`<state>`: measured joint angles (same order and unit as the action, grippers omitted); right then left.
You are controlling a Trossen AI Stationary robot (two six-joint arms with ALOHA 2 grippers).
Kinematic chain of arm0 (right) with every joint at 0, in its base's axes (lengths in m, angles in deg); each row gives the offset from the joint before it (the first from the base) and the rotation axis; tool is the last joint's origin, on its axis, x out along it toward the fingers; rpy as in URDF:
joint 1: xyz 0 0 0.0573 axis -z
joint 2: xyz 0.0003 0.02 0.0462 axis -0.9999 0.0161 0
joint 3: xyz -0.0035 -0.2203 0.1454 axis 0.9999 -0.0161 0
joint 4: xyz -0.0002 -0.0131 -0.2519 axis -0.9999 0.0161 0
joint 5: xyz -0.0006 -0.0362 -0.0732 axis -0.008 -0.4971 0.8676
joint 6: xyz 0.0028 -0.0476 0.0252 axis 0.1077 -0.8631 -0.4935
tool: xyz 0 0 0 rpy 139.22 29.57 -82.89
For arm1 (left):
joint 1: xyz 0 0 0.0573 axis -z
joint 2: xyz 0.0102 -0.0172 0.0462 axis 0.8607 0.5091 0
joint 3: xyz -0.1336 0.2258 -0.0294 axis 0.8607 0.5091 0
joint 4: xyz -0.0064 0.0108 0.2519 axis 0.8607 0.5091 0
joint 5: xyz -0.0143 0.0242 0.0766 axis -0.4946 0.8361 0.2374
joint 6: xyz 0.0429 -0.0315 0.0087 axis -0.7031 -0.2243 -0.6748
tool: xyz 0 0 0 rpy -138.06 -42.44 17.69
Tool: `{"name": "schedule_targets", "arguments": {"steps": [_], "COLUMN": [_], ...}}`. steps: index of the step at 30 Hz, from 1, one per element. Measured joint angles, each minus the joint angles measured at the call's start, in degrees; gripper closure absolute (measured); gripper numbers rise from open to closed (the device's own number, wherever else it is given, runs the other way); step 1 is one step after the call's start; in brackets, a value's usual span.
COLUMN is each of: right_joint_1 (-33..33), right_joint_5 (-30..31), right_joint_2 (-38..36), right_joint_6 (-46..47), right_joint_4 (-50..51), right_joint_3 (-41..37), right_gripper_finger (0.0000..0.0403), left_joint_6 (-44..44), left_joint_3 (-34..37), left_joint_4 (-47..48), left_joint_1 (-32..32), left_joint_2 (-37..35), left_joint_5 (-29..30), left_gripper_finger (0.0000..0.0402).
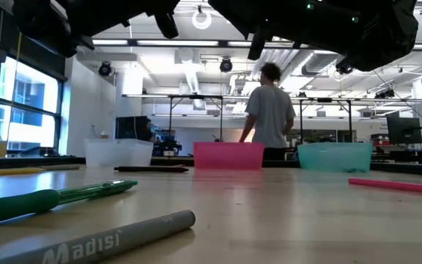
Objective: Sort crayons/erasers/pens/pencils in bins
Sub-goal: Put the gray crayon into the transparent bin
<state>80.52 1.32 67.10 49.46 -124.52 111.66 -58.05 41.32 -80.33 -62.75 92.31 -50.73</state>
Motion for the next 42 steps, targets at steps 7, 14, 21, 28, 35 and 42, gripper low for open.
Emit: {"name": "schedule_targets", "arguments": {"steps": [7,14,21,28,35,42], "right_joint_1": [0.0,0.0,0.0,0.1,-0.1,-0.2], "right_joint_5": [-0.1,-0.3,0.3,2.2,4.4,10.4], "right_joint_2": [0.0,0.0,0.0,-0.3,-4.4,-12.9], "right_joint_6": [0.0,-0.6,-1.8,-3.2,-10.4,-10.3], "right_joint_4": [0.0,0.4,4.0,9.2,23.5,49.1], "right_joint_3": [0.0,0.0,0.1,0.1,0.0,-0.1], "right_gripper_finger": [0.0387,0.0372,0.0279,0.0200,0.0191,0.0266], "left_joint_6": [-0.2,-1.1,-1.5,-0.9,-1.9,-0.8], "left_joint_3": [0.0,0.0,0.0,-0.1,-0.1,0.0], "left_joint_4": [0.2,0.6,1.6,6.1,17.5,37.1], "left_joint_1": [0.0,0.0,-0.8,-3.1,-6.3,-12.8], "left_joint_2": [0.0,0.0,-0.7,-3.2,-8.1,-16.7], "left_joint_5": [0.0,-0.7,-2.7,-4.0,-4.0,-2.9], "left_gripper_finger": [0.0374,0.0397,0.0399,0.0400,0.0400,0.0400]}}
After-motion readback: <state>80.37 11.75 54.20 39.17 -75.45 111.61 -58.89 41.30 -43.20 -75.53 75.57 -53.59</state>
